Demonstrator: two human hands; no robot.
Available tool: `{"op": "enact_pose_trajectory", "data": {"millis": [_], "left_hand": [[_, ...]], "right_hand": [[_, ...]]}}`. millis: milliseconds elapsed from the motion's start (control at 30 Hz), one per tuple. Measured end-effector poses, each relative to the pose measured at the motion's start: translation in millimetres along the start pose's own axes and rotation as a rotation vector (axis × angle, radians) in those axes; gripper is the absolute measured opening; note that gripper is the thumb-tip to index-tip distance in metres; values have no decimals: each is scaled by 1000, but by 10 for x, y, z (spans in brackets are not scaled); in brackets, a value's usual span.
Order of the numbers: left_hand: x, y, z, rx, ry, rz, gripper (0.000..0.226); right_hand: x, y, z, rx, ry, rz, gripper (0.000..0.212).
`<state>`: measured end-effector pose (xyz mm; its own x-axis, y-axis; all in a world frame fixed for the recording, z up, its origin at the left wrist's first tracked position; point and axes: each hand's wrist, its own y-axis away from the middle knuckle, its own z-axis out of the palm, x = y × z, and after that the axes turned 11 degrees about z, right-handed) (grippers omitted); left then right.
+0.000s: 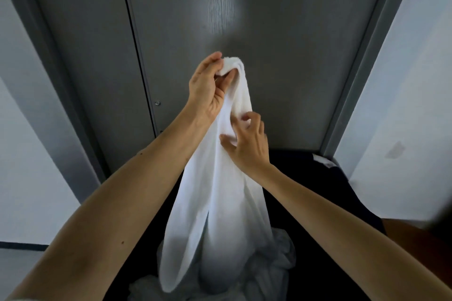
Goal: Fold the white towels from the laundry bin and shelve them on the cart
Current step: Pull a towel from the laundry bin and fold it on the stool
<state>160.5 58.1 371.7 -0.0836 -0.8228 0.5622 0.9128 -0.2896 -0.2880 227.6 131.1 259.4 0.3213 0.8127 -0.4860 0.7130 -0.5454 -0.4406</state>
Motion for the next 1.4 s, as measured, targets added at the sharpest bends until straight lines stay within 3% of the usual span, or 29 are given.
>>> {"op": "enact_pose_trajectory", "data": {"millis": [67,200,433,500,567,667,800,900,967,1033,1133,1233,1400], "left_hand": [[22,37,-18,-1,7,3,17],[84,32,-157,48,50,-1,13],[95,73,-300,128,3,-2,8],[124,67,-346,110,-133,41,7],[170,35,-453,64,-456,133,5],[206,-27,-724,1,-845,180,21],[173,-25,-1094,-29,-1040,60,37],[135,18,-1342,-162,-1157,29,41],[124,40,-1443,-212,-1290,53,33],[144,64,-1431,-161,-1286,78,27],[170,37,-1280,-31,-1417,326,24],[133,-13,-969,30,-1240,513,11],[99,-116,-766,182,-848,509,35]], "right_hand": [[12,-28,-19,-65,118,33,54],[178,-48,-35,-166,269,95,50],[352,-30,23,-288,11,185,43],[427,-58,-14,-281,38,182,40],[520,-119,-89,-258,43,196,37],[633,-210,-182,-223,-5,214,33],[646,-260,-161,-312,8,264,33],[678,-229,-152,-393,21,279,33],[722,-218,-174,-436,47,268,33],[741,-219,-195,-464,91,234,33],[701,-208,-184,-440,80,175,31],[684,-211,-139,-381,23,120,28],[884,-75,14,-337,9,254,26]]}}
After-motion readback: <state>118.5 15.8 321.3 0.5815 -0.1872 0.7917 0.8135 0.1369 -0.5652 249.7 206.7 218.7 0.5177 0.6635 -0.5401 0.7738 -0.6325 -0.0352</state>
